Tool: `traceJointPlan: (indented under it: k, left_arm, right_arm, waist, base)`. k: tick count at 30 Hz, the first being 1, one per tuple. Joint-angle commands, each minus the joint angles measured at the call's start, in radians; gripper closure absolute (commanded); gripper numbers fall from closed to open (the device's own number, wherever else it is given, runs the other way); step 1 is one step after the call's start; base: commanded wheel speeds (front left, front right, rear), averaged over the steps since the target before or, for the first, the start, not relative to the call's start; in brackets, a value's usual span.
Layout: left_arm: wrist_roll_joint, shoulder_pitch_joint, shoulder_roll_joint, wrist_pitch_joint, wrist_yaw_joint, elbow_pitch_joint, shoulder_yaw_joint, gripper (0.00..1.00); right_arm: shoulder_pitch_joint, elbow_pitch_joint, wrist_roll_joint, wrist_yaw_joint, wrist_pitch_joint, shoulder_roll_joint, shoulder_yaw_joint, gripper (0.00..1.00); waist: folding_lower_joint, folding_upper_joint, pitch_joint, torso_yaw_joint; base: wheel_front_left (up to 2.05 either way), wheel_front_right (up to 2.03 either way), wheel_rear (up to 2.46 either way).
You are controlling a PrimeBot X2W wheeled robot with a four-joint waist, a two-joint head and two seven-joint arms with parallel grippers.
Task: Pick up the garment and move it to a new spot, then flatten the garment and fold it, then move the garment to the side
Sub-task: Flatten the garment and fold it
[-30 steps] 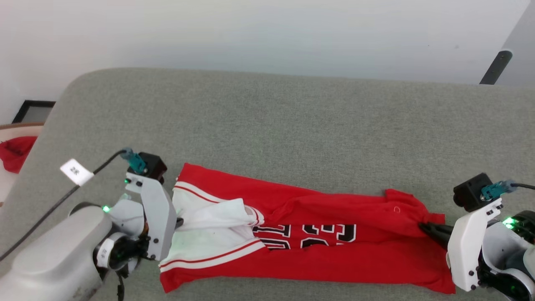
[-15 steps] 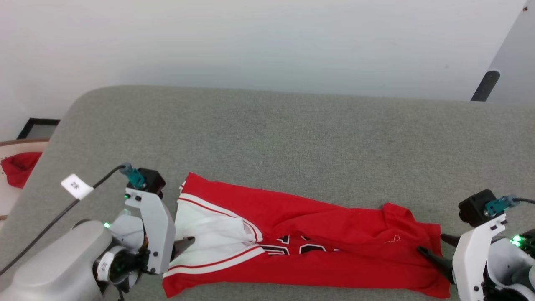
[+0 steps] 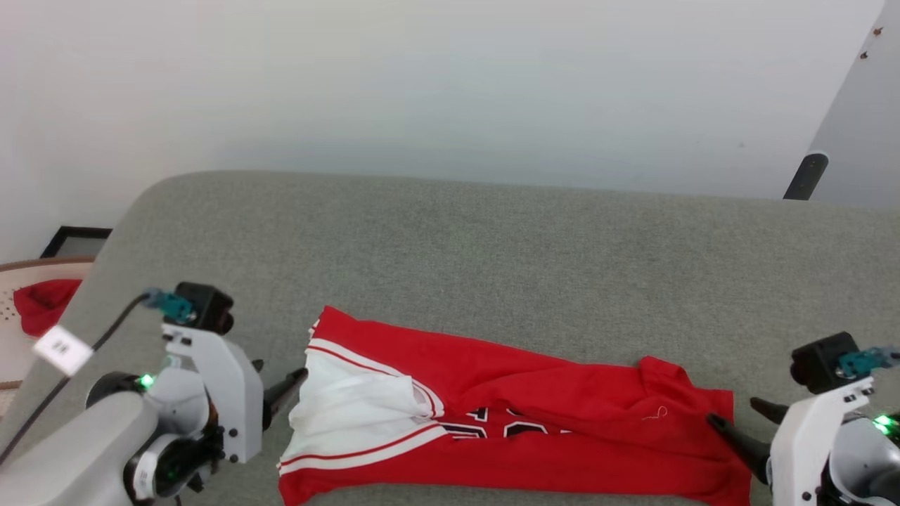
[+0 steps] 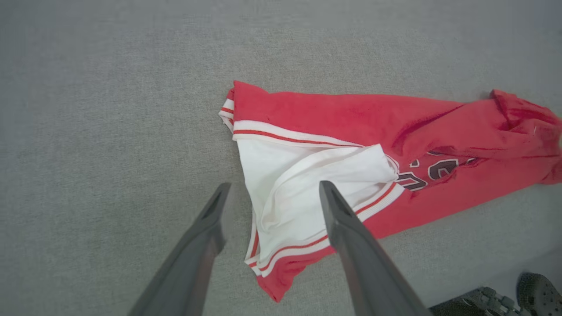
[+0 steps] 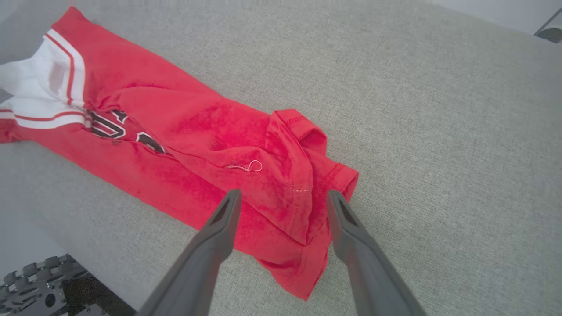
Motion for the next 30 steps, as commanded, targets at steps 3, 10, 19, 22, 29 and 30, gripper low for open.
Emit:
traceJointPlan:
  k: [3,10,19,22,29,30]
  left_arm:
    - [0.016,0.042,0.017,-0.08,0.001,-0.016,0.021,0.0]
    - [0.047,0.135,0.04,-0.303,-0.001,-0.034,0.068,0.0]
    - [0.086,0.25,0.045,-0.576,0.009,-0.023,0.126,0.0]
    - [0.093,0.292,0.036,-0.623,0.018,-0.012,0.168,0.0]
    - [0.186,0.424,-0.038,-0.639,0.03,-0.017,0.382,0.0]
    - [0.205,0.449,-0.054,-0.639,0.025,-0.019,0.414,0.0]
  right_arm:
    - [0.037,0.002,-0.028,-0.001,-0.019,0.029,-0.055,0.0]
    - [0.099,0.008,-0.081,-0.001,-0.031,0.093,-0.166,0.0]
    - [0.149,0.008,-0.105,-0.001,-0.021,0.132,-0.254,0.0]
    - [0.155,0.014,-0.105,-0.001,-0.014,0.138,-0.273,0.0]
    - [0.166,0.025,-0.108,-0.001,0.027,0.142,-0.305,0.0]
    - [0.164,0.025,-0.111,-0.001,0.034,0.144,-0.31,0.0]
  waist:
    - [0.0,-0.0001,-0.008,0.005]
    - [0.0,-0.0001,-0.024,0.02]
    - [0.0,-0.0001,-0.027,0.052]
    - [0.0,-0.0001,-0.023,0.064]
    - [0.0,-0.0001,-0.01,0.097]
    - [0.0,-0.0001,-0.007,0.102]
  base:
    - [0.0,0.0,0.0]
    - [0.0,0.0,0.0]
    - [0.0,0.0,0.0]
    - [0.0,0.0,0.0]
    - [0.0,0.0,0.0]
    - [0.0,0.0,0.0]
